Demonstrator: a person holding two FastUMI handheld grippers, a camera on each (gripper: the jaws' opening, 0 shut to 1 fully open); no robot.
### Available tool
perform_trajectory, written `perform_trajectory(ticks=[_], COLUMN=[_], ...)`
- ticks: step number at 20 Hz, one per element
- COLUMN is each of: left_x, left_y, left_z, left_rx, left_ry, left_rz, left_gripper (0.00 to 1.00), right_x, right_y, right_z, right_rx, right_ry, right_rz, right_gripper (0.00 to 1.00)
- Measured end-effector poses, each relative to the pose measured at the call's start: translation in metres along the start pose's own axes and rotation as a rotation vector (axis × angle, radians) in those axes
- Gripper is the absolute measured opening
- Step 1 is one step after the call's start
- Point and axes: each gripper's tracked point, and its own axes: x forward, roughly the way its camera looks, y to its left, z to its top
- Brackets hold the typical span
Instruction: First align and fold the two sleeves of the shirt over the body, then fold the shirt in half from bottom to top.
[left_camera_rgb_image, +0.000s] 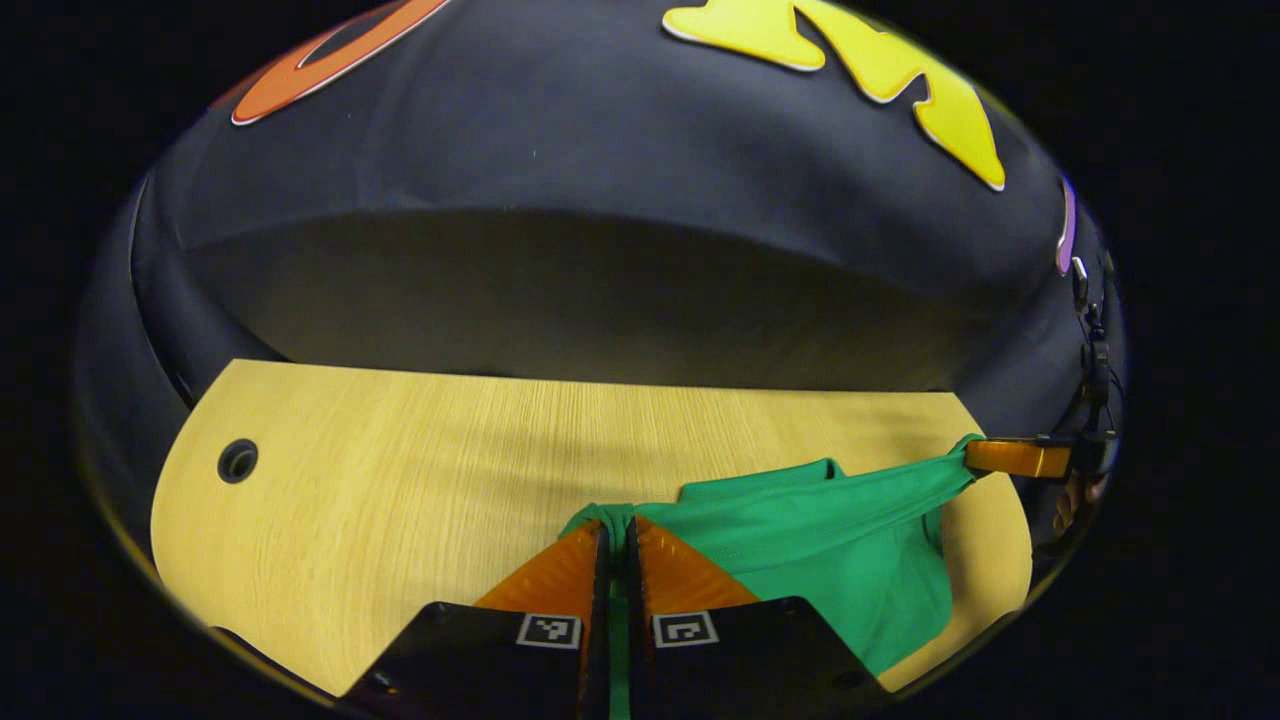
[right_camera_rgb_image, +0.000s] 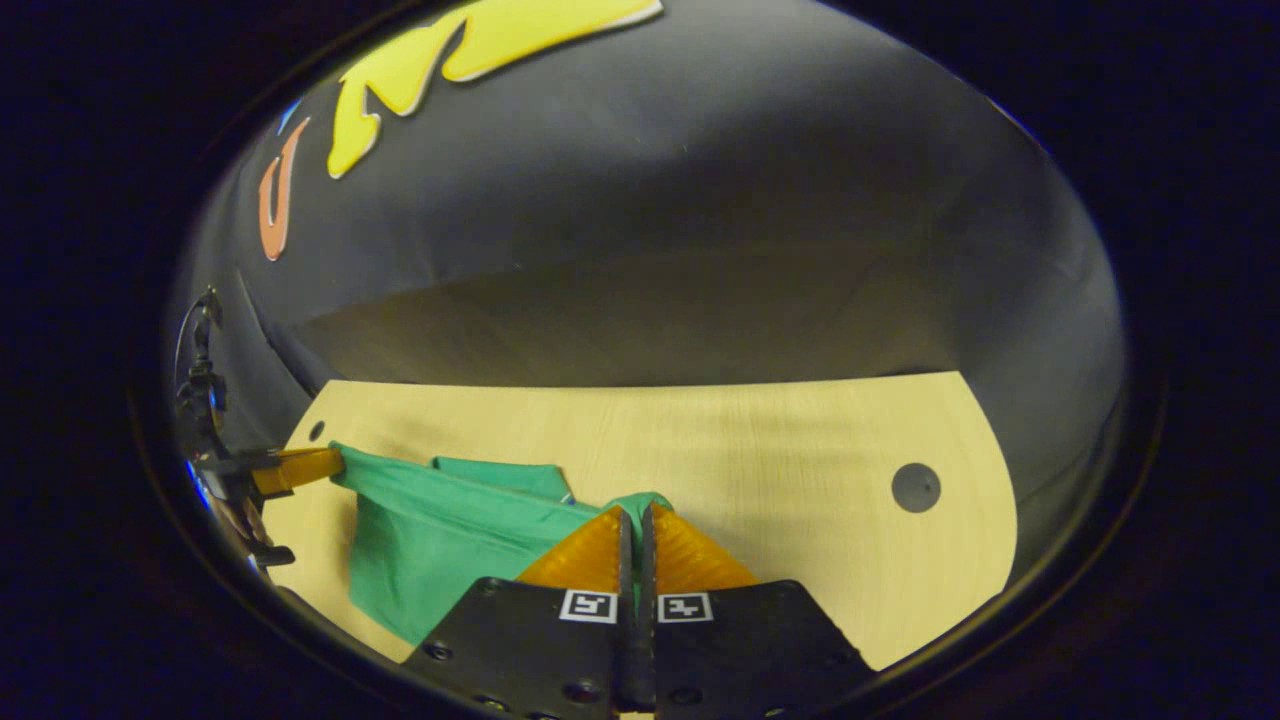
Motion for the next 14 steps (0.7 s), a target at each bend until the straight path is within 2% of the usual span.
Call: perform_trajectory(ticks=[2, 5, 7, 8, 12, 14], left_x=[0.009, 0.014, 0.011, 0.009, -0.007, -0.036], left_y=[-0.004, -0.003, 0.0, 0.004, 0.011, 0.015], left_z=[-0.002, -0.01, -0.012, -0.011, -0.004, 0.009], left_rx=[-0.013, -0.004, -0.006, -0.013, -0.064, -0.075], left_ry=[-0.005, 0.013, 0.018, 0.009, -0.03, -0.075], left_rz=[0.013, 0.047, 0.081, 0.09, 0.126, 0.146], left_gripper=[0.17, 0.19, 0.73, 1.0, 1.0, 1.0], right_x=[0.016, 0.026, 0.027, 0.023, -0.008, -0.029], right_y=[-0.006, -0.004, -0.007, -0.008, -0.006, -0.001], right_z=[-0.006, -0.02, -0.025, -0.035, -0.025, -0.016], right_rx=[0.001, -0.017, -0.039, -0.04, -0.041, -0.056], right_ry=[0.006, 0.041, 0.03, 0.022, -0.046, -0.086], right_rz=[-0.027, -0.04, -0.052, -0.055, -0.083, -0.096], right_gripper=[0.0, 0.06, 0.13, 0.31, 0.95, 0.97])
